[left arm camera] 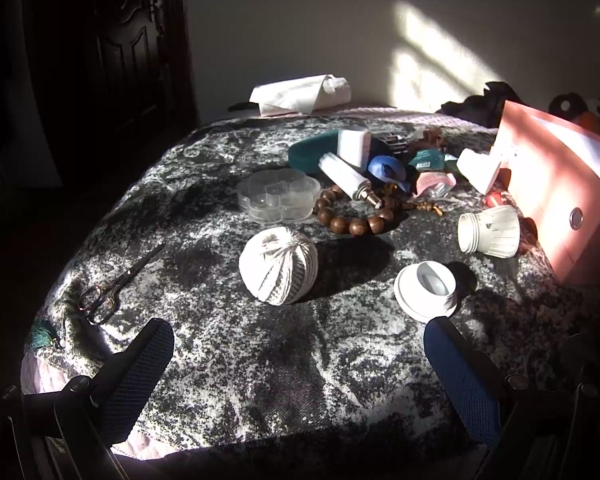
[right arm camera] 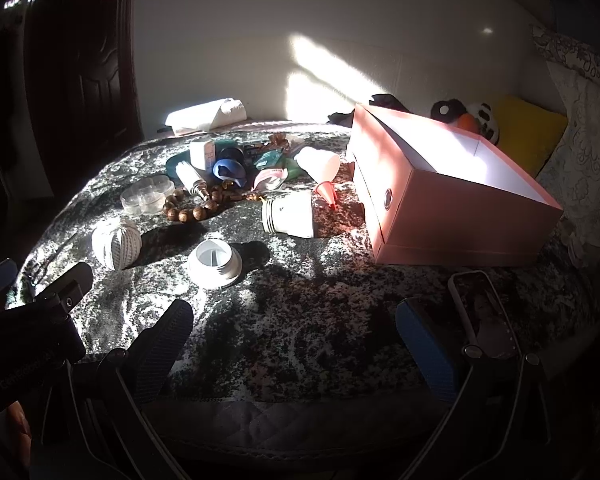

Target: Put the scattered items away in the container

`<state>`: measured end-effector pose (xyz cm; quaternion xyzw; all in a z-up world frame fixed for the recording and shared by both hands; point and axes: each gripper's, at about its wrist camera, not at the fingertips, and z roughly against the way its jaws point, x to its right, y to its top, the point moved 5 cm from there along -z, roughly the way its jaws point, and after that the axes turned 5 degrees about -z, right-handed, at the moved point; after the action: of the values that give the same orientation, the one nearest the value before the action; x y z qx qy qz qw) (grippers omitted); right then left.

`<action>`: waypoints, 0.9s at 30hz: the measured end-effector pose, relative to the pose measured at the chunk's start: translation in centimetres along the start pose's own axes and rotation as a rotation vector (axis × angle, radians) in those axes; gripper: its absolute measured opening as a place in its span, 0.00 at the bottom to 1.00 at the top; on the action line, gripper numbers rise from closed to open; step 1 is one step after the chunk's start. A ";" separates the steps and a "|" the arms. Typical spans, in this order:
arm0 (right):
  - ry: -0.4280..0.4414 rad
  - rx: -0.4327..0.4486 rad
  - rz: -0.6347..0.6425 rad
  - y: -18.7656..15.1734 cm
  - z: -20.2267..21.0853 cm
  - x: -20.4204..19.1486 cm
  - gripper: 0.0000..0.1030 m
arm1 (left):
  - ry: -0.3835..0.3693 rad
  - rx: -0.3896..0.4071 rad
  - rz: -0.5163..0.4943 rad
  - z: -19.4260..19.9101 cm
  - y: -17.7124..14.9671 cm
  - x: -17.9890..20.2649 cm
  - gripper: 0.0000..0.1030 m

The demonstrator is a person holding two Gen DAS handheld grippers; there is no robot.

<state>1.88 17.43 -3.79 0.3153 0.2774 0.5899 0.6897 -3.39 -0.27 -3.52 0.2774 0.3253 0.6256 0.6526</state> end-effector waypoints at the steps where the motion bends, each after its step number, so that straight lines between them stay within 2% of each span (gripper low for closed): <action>1: -0.001 0.000 0.000 0.0 0.0 0.0 1.00 | 0.000 0.000 0.000 0.0 0.0 0.0 1.00; 27: 0.004 0.026 0.030 -0.1 0.0 -0.3 1.00 | 0.006 -0.012 0.019 -0.3 -0.1 -0.9 1.00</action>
<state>1.85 17.15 -3.87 0.3274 0.2817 0.5972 0.6759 -3.59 -1.16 -3.72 0.2746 0.3209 0.6344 0.6474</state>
